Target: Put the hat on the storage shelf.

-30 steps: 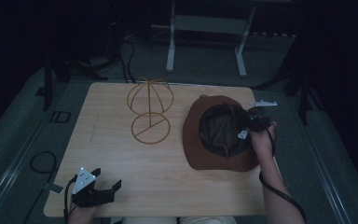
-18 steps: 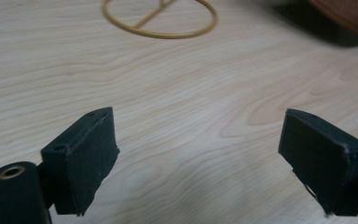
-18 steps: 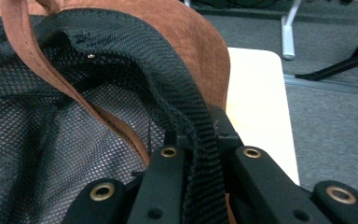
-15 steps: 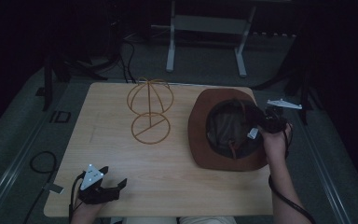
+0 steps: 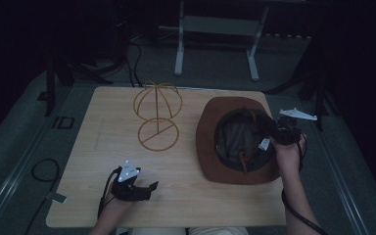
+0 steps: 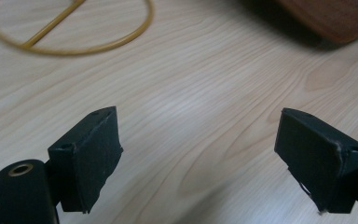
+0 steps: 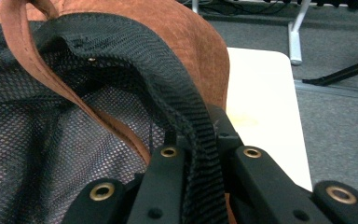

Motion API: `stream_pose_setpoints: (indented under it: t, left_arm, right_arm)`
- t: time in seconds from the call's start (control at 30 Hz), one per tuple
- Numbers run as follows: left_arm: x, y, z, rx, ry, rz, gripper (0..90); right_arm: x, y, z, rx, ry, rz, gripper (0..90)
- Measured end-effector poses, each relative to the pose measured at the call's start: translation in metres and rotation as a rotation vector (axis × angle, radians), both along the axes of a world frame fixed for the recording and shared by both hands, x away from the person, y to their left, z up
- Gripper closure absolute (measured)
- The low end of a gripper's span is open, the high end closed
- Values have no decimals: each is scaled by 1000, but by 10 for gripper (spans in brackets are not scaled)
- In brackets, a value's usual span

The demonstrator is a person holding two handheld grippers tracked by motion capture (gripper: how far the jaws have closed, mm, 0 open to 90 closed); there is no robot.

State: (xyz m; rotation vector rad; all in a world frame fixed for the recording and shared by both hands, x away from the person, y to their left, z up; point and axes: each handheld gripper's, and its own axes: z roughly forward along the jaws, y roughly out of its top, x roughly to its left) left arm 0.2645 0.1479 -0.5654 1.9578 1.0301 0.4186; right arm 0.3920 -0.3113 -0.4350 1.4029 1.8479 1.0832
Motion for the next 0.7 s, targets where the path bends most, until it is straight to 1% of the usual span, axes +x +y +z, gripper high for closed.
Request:
stream_pose_setpoints:
  t: [0.03, 0.07, 0.1, 0.13, 0.23, 0.27, 0.3, 0.33, 0.43, 0.47, 0.53, 0.57, 0.6, 0.63, 0.67, 0.7]
  left_arm:
    - [2, -4, 2, 7, 3, -14, 145]
    - [4, -10, 4, 17, 1, -32, 145]
    - [4, -10, 4, 17, 1, -32, 145]
    - [9, -21, 10, 23, -2, -56, 145]
    - [17, -34, 18, 32, -8, -86, 145]
    - [20, -39, 20, 21, -6, -96, 145]
    - [23, -43, 23, 18, -8, -101, 146]
    - [23, -43, 23, 18, -8, -101, 149]
    - [32, -59, 33, 20, -17, -133, 149]
    - [36, -65, 38, 6, -19, -144, 149]
    - [41, -73, 45, -14, -24, -153, 149]
    - [41, -73, 45, -14, -24, -153, 149]
    - [46, -81, 52, -20, -34, -159, 149]
    - [46, -81, 52, -20, -34, -159, 149]
    - [51, -89, 60, -23, -41, -166, 149]
    - [51, -89, 60, -23, -41, -166, 149]
  right_arm:
    - [0, -1, -1, 7, 8, 2, 858]
    - [0, -1, -2, 4, 11, 5, 858]
    - [-1, 0, -3, -4, 13, 4, 858]
    - [-1, -1, -4, -3, 15, 8, 858]
    - [-2, -1, -5, -7, 16, 9, 858]
    - [-3, -1, -5, -3, 17, 9, 858]
    - [-3, -2, -5, -1, 18, 8, 858]
    - [-4, -2, -5, -2, 19, 9, 858]
    - [-5, -1, -5, -2, 19, 13, 858]
    - [-6, -1, -5, -4, 20, 17, 858]
    - [-7, 0, -5, -4, 18, 18, 858]
    - [-8, 0, -5, 0, 19, 21, 858]
    - [-8, 0, -6, -1, 17, 20, 858]
    - [-8, 0, -6, -1, 17, 20, 858]
    - [-9, 0, -6, 4, 18, 25, 857]
    - [-9, 0, -6, 4, 18, 25, 857]
